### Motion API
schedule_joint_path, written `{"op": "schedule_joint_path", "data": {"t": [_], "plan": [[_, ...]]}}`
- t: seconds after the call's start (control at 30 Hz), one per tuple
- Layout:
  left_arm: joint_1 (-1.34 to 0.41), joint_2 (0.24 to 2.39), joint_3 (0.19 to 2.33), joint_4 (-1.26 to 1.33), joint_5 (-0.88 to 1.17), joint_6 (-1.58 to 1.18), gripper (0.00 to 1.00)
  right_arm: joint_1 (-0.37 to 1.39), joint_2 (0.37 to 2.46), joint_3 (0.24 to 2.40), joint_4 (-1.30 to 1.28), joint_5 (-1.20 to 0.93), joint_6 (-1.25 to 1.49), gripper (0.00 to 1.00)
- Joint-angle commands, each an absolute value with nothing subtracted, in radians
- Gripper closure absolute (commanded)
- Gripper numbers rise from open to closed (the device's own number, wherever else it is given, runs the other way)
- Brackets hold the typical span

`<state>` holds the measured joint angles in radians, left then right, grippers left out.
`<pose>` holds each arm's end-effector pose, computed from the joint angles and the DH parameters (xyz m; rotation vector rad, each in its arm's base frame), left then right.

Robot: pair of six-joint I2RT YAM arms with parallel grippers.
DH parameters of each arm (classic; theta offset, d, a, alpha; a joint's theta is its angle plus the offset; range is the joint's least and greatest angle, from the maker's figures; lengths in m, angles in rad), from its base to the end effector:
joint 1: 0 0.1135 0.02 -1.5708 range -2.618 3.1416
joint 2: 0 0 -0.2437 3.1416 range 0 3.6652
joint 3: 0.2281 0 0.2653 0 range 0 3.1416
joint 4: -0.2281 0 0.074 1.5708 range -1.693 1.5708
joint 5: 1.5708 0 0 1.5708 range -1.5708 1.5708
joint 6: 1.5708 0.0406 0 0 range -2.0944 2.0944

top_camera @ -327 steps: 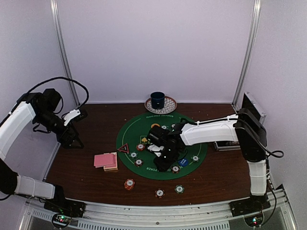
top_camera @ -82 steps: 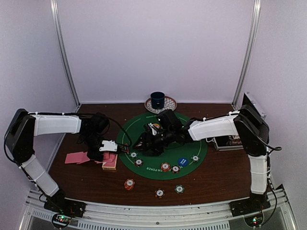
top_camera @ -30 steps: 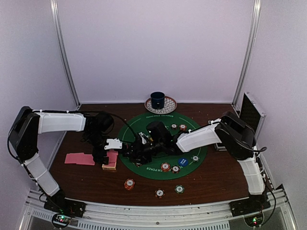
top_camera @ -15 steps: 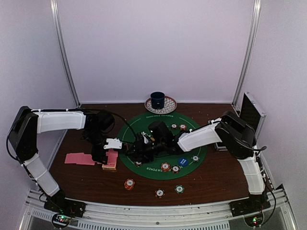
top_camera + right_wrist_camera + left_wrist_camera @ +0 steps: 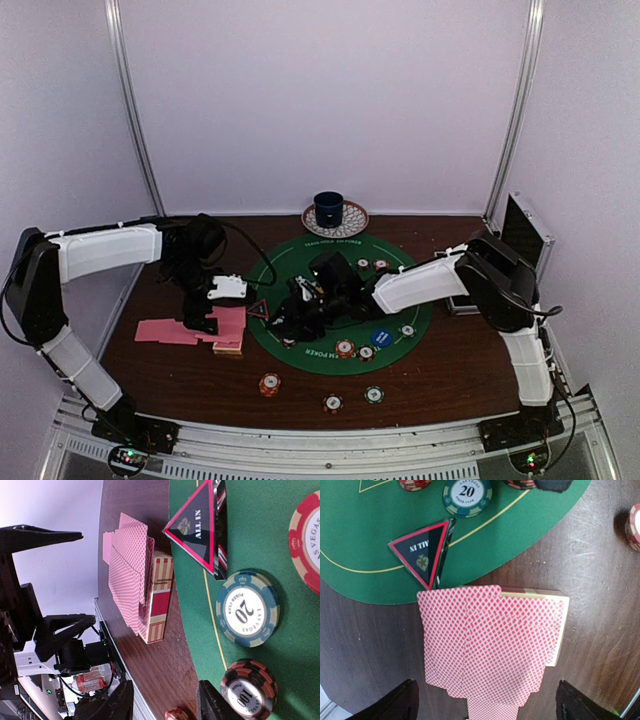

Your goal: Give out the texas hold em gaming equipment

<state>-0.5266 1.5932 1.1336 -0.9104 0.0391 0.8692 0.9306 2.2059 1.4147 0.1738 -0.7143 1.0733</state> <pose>0.2642 -0.1554 0.1840 1.8919 2.2467 -0.0062 0.2620 0.3962 0.1075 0.3103 -2.5949 -1.6323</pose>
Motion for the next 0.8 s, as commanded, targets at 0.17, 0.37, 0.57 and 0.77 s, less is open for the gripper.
{"op": "schedule_joint_path", "data": {"t": [0.17,0.37,0.57,0.77], "plan": [[-0.367,1.548,1.197,-1.017,0.233,0.948,0.02,0.923,2.138,1.471,0.061,-0.681,0.973,0.49],[-0.297,1.495,1.168,-1.032,0.314,0.960,0.02,0.930,2.152,1.640,-0.171,-0.588,0.798,0.51],[-0.298,1.423,0.955,-0.838,0.213,0.997,0.02,0.923,2.304,2.026,-0.461,-0.491,0.616,0.48],[-0.298,1.434,0.940,-0.799,0.197,1.023,0.02,0.910,2.536,2.397,-0.602,-0.457,0.572,0.50]]}}
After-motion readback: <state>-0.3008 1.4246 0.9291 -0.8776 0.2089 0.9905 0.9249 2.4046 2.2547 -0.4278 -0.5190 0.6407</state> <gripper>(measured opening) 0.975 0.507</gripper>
